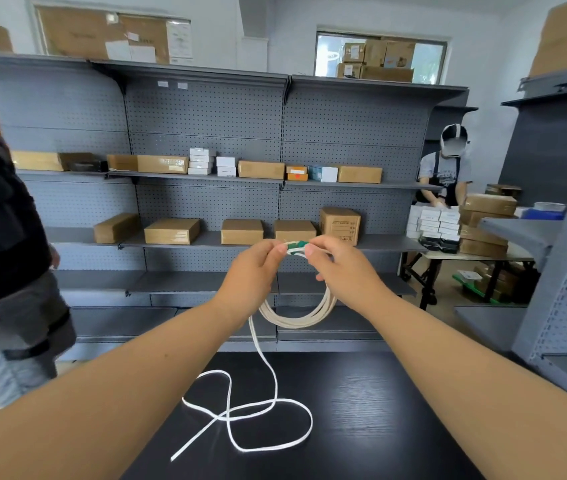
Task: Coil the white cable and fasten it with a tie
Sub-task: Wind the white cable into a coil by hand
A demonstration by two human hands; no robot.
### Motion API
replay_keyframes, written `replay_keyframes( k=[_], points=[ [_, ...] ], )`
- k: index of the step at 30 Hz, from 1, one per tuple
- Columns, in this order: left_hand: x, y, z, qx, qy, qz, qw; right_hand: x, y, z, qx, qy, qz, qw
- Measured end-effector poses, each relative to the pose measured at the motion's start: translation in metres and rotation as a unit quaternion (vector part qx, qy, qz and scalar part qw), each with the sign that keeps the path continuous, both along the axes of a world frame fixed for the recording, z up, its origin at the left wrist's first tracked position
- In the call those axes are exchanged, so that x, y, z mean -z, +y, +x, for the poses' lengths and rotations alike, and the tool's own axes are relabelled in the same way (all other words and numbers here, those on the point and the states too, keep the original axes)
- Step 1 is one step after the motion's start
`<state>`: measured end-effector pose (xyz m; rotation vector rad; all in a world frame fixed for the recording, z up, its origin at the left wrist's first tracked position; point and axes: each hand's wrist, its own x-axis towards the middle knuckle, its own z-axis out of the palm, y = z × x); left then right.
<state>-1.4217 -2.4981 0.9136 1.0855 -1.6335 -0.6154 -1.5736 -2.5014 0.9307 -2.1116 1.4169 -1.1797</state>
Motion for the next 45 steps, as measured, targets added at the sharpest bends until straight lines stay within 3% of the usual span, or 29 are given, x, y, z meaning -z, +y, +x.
replay_keyframes(
  k=[4,10,15,20,27,31,35,41,45],
  points=[
    [0.003,0.000,-0.001,-0.016,-0.064,-0.016,0.998,-0.002,-0.001,0.001,-0.002,0.059,0.020,0.998],
    [0.012,0.000,0.005,0.003,-0.025,0.042,0.999,0.004,-0.001,0.009,-0.005,0.062,0.000,0.998],
    [0.016,0.000,0.023,0.156,0.093,0.183,0.966,0.008,-0.001,0.013,0.006,-0.007,-0.012,1.000],
    [0.015,-0.005,0.033,0.177,0.121,0.196,0.957,0.015,-0.008,0.019,0.024,-0.114,-0.007,0.993],
    [0.006,-0.013,0.035,0.045,-0.009,0.059,0.997,0.019,-0.017,0.029,0.016,-0.123,0.044,0.991],
    [-0.001,-0.022,0.042,0.020,-0.094,0.022,0.995,0.019,-0.018,0.027,0.018,-0.079,0.029,0.996],
    [-0.008,-0.025,0.044,0.047,-0.117,0.036,0.991,0.016,-0.014,0.032,-0.023,-0.099,0.019,0.995],
    [-0.019,-0.020,0.039,0.042,-0.146,0.021,0.988,0.012,-0.008,0.035,-0.034,-0.006,-0.011,0.999],
    [-0.023,-0.014,0.027,-0.005,-0.202,-0.019,0.979,0.023,-0.005,0.041,0.043,-0.008,-0.060,0.997]
  ],
)
